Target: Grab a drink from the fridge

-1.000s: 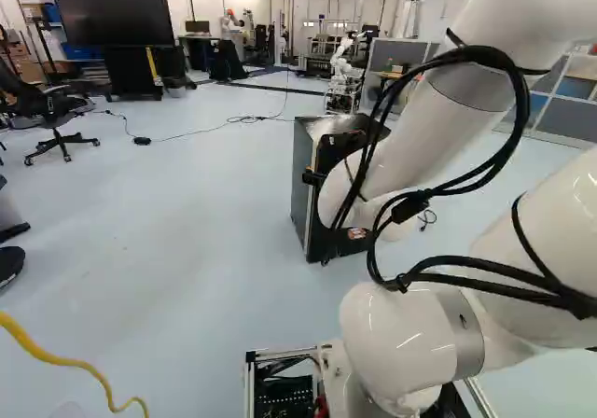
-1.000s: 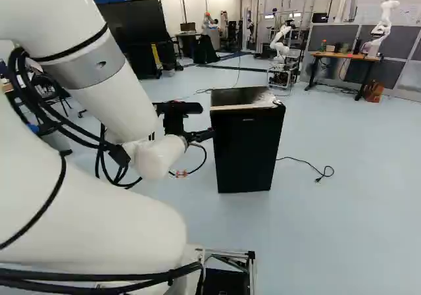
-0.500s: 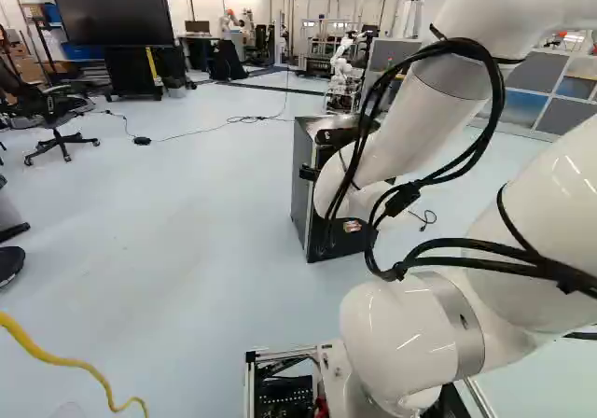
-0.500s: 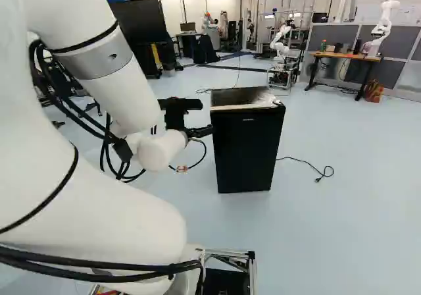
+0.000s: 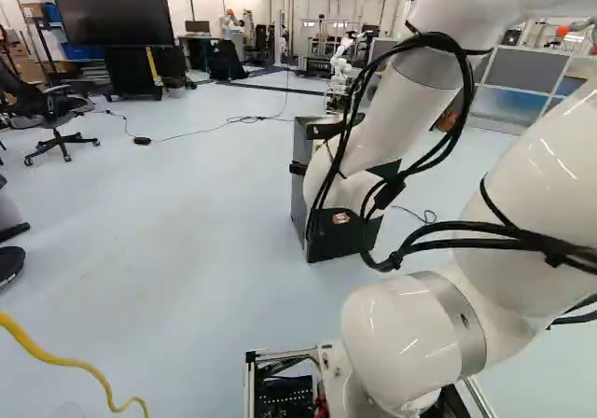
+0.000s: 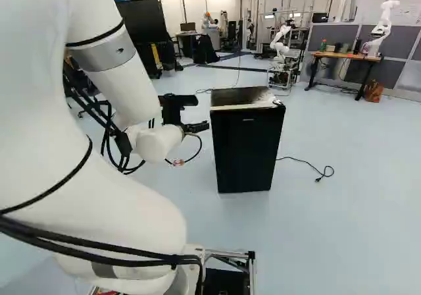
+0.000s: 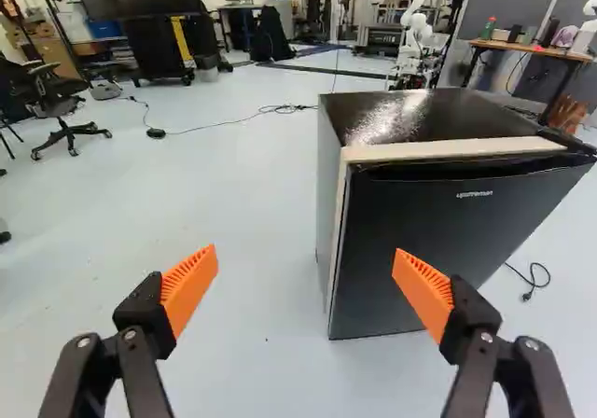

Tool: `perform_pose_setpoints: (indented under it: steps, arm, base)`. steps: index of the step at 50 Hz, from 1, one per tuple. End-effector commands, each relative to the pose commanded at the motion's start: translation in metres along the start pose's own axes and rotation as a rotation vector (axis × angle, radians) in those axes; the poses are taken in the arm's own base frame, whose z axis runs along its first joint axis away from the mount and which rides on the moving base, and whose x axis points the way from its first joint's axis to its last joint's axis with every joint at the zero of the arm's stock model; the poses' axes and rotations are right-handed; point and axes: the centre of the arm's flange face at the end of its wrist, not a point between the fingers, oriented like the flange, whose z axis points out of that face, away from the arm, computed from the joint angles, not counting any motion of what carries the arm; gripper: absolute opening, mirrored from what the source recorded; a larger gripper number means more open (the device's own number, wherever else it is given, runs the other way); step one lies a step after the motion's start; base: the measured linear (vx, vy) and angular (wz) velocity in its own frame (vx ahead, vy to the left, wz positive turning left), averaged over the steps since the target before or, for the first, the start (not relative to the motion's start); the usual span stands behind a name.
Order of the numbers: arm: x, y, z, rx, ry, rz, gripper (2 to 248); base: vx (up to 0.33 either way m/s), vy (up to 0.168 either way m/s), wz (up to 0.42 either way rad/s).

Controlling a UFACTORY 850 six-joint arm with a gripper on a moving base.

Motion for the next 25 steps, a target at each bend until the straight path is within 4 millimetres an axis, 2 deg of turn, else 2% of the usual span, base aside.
perform_pose_setpoints:
  steps: [25]
  arm:
    - [-0.004,-0.024,0.033,0.005,-0.026,0.021,247]
  base:
    - [0.000,0.000,0.000]
